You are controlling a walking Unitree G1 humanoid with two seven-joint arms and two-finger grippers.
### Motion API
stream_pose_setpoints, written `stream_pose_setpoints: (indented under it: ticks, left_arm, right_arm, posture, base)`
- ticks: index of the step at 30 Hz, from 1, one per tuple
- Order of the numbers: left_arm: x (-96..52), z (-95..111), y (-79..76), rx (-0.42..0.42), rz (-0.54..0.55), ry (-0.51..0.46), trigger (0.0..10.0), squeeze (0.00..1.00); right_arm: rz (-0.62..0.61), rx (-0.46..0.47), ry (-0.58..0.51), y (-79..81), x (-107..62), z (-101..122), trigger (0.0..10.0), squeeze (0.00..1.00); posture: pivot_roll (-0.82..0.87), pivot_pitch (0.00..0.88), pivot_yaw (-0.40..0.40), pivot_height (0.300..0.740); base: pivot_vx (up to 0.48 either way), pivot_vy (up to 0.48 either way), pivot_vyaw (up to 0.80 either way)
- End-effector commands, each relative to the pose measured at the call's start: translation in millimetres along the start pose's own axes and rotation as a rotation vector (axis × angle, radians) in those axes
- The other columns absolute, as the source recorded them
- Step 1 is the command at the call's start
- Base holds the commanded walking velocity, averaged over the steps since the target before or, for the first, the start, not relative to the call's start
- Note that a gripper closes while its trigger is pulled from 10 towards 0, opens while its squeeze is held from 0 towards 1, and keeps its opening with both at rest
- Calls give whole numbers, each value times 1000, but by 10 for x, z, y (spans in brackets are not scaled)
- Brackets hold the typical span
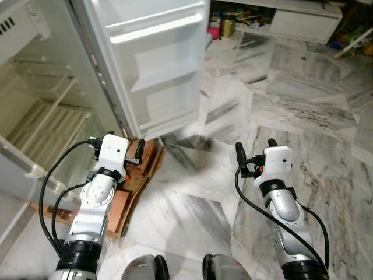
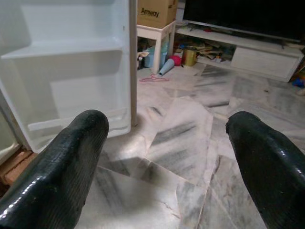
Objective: Restocking fridge
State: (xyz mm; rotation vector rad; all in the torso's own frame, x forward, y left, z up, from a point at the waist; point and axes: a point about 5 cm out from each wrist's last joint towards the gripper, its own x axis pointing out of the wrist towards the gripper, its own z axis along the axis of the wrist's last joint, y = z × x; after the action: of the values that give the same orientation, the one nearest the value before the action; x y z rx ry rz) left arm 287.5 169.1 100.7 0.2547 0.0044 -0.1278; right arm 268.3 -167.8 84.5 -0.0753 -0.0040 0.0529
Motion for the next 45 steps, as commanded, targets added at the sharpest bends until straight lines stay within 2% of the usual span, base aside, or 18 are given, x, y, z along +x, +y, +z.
stream_pose_setpoints:
  ticks: [1,11,23,30,40,45]
  left_arm:
    - [-55,-25,-20,-11,6,22,10000,0]
    - [-146,-86,-163,-37,-14,61,10000,0]
    - [-119,-111,-125,-35,15,88,10000,0]
    - [-114,-137,-82,-62,37,97,10000,0]
    - [-99,-133,-116,-60,30,96,10000,0]
    - [-123,-149,-160,-66,9,92,10000,0]
  right_arm:
    - [-8,2,-9,-32,-3,47,10000,0]
    - [-11,9,-2,-46,-34,48,10000,0]
    - [-23,12,14,-83,-84,21,10000,0]
    - [-35,13,21,-115,-118,7,10000,0]
    - [-35,8,30,-115,-122,2,10000,0]
    - [-35,16,34,-110,-118,-9,10000,0]
  posture:
    - [-3,125,21,740]
    - [-15,126,10,740]
    - [-20,108,8,740]
    - [-30,90,10,740]
    - [-32,86,9,740]
    - [-37,79,11,740]
  base:
    - [0,-416,0]
    - [0,-372,-405]
    - [0,-43,0]
    - [0,0,0]
    - [0,0,0]
    - [0,0,-800]
